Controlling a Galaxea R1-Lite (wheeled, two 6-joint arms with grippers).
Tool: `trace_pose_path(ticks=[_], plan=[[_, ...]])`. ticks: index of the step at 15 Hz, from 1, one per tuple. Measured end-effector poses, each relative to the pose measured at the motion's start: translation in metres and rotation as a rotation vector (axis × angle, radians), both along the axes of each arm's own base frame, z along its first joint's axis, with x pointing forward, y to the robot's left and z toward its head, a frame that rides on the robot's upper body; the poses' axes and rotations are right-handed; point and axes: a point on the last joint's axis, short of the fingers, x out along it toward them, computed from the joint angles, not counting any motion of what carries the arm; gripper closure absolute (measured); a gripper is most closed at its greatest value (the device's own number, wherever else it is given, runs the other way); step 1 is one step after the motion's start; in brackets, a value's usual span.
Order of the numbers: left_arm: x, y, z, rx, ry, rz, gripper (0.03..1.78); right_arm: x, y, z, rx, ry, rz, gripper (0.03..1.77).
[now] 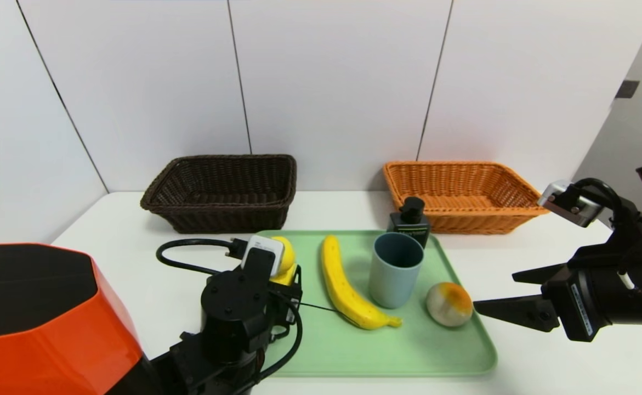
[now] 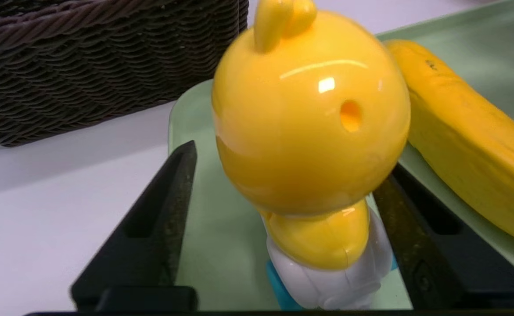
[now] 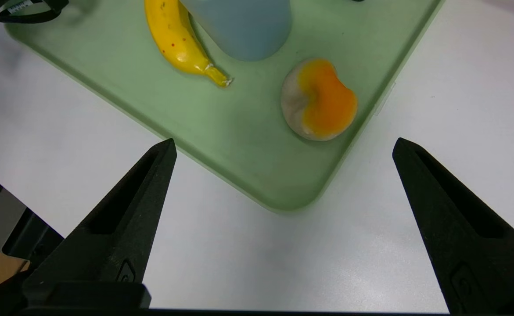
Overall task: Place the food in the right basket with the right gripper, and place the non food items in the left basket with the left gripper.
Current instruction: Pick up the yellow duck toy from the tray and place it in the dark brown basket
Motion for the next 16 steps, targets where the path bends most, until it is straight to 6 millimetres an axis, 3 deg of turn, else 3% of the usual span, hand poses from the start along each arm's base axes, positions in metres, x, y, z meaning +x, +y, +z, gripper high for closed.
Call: trace_pose_path(ticks=[5, 6, 16], plan=[[0.0034, -0.0005, -0.0032, -0.015, -0.014, 0.008, 1.13, -0.0004, 0.001, 0.0003, 0.0, -0.001, 0.006, 0.1], [0.0039, -0.0003, -0.0039, -0.014, -0.013, 0.009, 1.41, -0.0005, 0.0011, 0.0003, 0.0, -0.001, 0.006, 0.1], [0.003, 0.0013, -0.0011, -0.006, -0.019, 0.012, 1.41, -0.0012, 0.0023, 0.0006, 0.002, -0.001, 0.012, 0.1]])
